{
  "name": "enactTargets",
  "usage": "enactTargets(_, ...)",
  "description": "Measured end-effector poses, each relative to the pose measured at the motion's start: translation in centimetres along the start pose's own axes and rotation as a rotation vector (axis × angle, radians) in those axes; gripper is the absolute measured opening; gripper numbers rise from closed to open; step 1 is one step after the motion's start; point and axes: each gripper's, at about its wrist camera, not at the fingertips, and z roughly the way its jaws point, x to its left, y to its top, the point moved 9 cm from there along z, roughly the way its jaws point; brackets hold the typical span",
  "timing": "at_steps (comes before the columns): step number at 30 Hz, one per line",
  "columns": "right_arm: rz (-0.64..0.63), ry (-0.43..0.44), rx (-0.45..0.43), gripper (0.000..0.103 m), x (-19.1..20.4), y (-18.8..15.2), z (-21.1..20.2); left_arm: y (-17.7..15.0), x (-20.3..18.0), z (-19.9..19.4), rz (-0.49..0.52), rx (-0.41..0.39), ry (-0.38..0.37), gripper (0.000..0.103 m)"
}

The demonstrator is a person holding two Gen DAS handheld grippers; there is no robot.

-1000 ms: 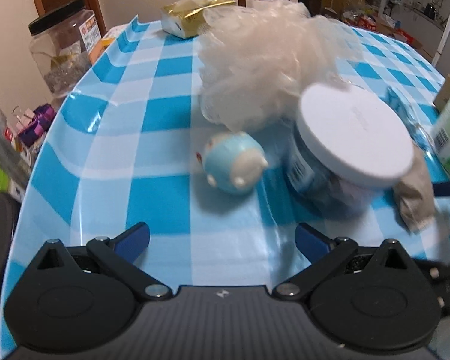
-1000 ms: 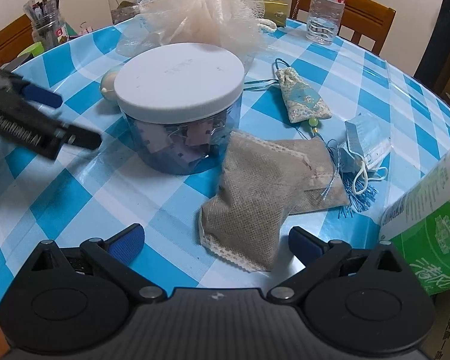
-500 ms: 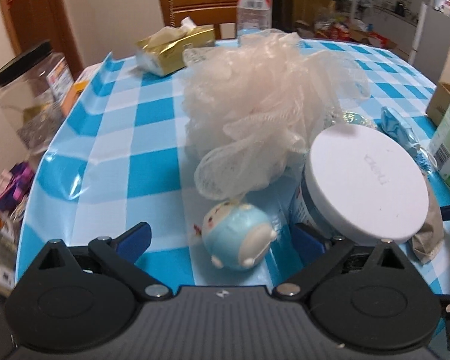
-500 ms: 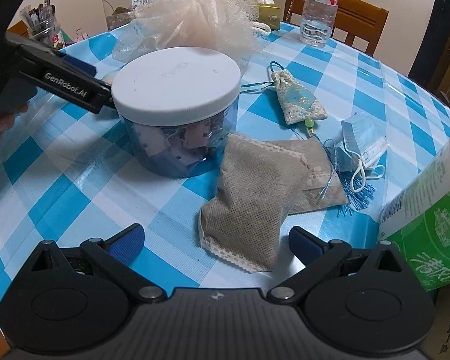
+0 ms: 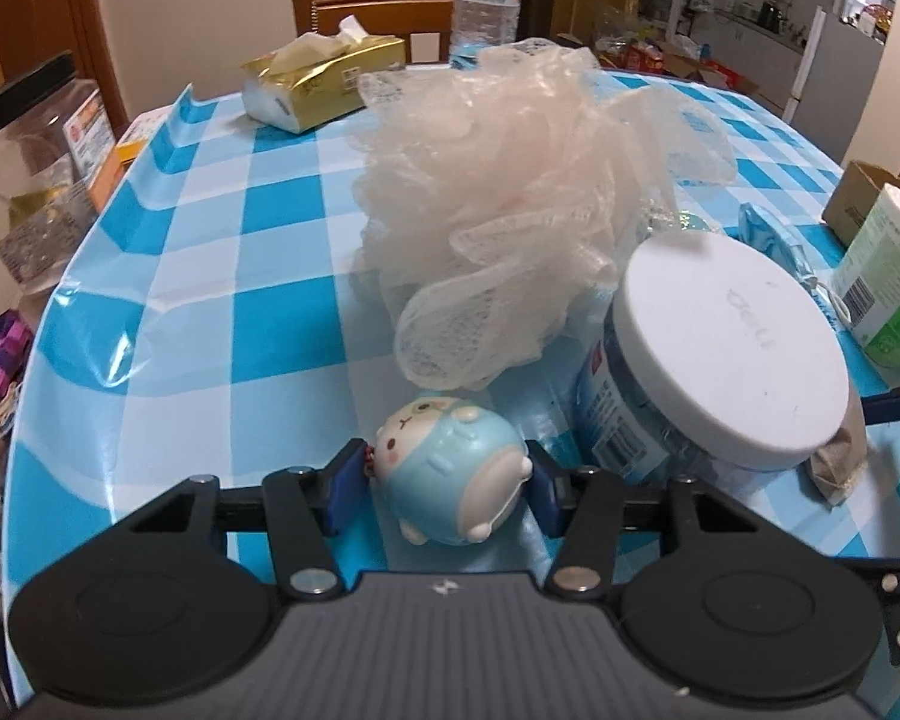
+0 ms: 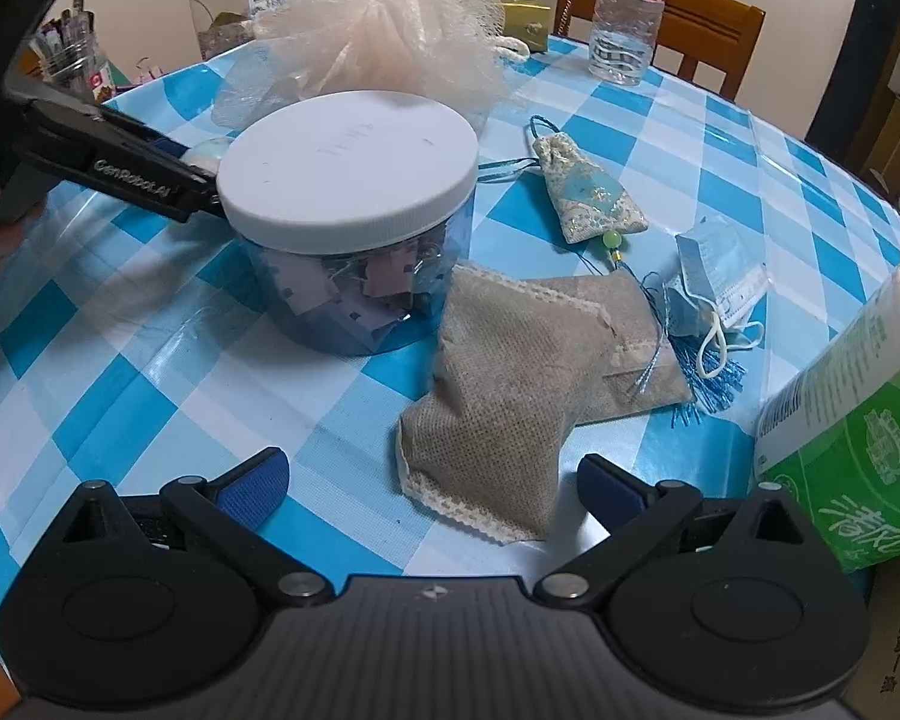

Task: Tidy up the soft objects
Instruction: 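Lower the left gripper onto the light blue toy figure and close it, then close the right gripper on the beige burlap pouch, then carry the pouch into the box and open the right gripper while the left carries the toy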

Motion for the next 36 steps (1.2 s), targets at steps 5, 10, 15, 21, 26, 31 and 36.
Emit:
enactTargets(5,0.0,-0.03,-0.013,0.095,-0.1,0.9,0.3,-0.5,0.2,-0.4,-0.019,0.01,0.003,0.054)
enactTargets(10,0.015,-0.051,-0.032,0.082,-0.6,2.2,0.2,-0.6,0.3,-0.5,-0.031,0.015,0.003,0.054)
enactTargets(15,0.051,-0.08,-0.018,0.06,-1.7,2.3,0.2,-0.7,0.1,-0.7,-0.03,0.019,0.004,0.053)
enactTargets(21,0.064,-0.081,-0.012,0.048,-2.1,2.3,-0.4,-0.7,-0.3,-1.3,-0.022,0.027,0.008,0.053)
enactTargets(26,0.048,-0.072,-0.018,0.045,-1.8,2.2,-1.6,-0.8,-0.8,-2.3,-0.023,0.037,0.01,0.053)
enactTargets(31,0.024,-0.053,-0.027,0.045,-1.8,2.0,-3.2,-0.8,-1.9,-3.9,-0.001,0.04,0.005,0.053)
enactTargets(36,0.0,-0.034,-0.027,0.045,-1.8,1.4,-4.9,-1.0,-4.0,-6.0,0.032,0.048,-0.02,0.052)
